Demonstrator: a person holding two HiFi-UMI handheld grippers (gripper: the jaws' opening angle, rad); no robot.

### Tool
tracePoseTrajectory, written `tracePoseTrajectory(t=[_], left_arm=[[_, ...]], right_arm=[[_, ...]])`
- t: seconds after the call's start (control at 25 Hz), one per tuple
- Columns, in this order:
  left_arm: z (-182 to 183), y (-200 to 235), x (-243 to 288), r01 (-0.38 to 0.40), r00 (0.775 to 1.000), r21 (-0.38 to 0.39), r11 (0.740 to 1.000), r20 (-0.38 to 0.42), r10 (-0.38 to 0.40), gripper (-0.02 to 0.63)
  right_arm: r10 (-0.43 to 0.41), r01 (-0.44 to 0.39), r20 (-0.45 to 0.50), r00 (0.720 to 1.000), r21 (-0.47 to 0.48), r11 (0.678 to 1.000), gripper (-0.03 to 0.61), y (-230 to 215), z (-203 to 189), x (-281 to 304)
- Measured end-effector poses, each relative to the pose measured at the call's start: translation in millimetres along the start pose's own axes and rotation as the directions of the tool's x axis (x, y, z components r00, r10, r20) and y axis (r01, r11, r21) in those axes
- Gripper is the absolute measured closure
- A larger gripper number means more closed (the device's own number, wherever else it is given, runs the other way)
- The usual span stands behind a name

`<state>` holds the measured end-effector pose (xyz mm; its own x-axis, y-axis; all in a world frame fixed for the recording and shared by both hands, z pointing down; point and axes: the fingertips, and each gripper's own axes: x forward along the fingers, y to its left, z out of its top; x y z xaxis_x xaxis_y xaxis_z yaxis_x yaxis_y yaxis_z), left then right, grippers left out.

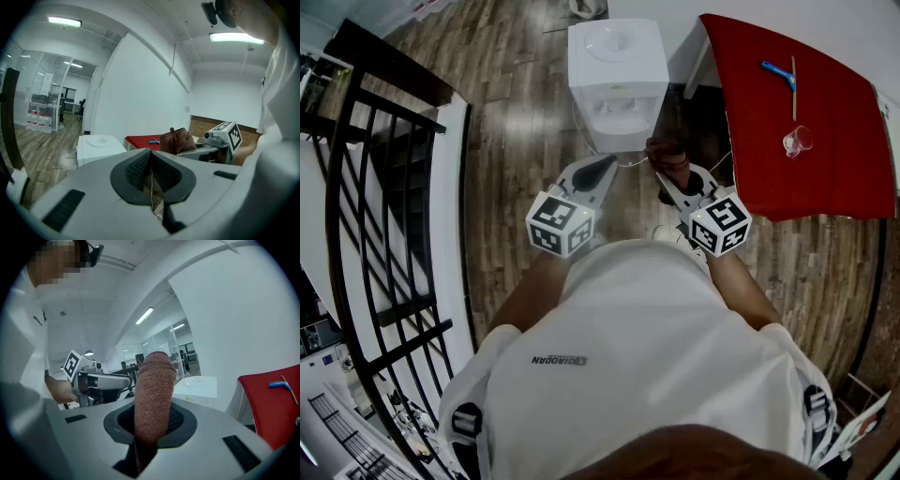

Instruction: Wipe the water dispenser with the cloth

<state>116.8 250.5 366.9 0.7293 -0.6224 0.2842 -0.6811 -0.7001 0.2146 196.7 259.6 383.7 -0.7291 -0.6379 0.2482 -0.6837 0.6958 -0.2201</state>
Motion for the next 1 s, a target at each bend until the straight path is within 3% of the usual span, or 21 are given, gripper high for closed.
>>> tracePoseTrajectory(t=[0.4,0.64,0.84,1.0], left_arm=[[-2,-18,13,-0.008,1.000,-0.003,1.000,-0.002,0.008,0.621],[-2,-40,32,-0.003,1.000,-0.002,1.000,-0.007,0.003,0.621],[-16,-54,54,-0.008,0.998,-0.108,0.994,-0.061,0.001,0.621],[-24,-65,66,-0.045,0.996,-0.116,0.992,-0.086,0.036,0.621]], right_arm=[[0.034,-0.034,0.019,0.999,0.026,0.999,0.514,-10,3,-18],[0.033,-0.032,-0.048,0.998,0.009,0.999,0.514,-27,-9,-36],[0.063,-0.061,-0.075,0.995,0.032,0.998,0.514,-45,-18,-53],[0.098,-0.094,-0.085,0.992,0.050,0.994,0.514,-58,-27,-64]])
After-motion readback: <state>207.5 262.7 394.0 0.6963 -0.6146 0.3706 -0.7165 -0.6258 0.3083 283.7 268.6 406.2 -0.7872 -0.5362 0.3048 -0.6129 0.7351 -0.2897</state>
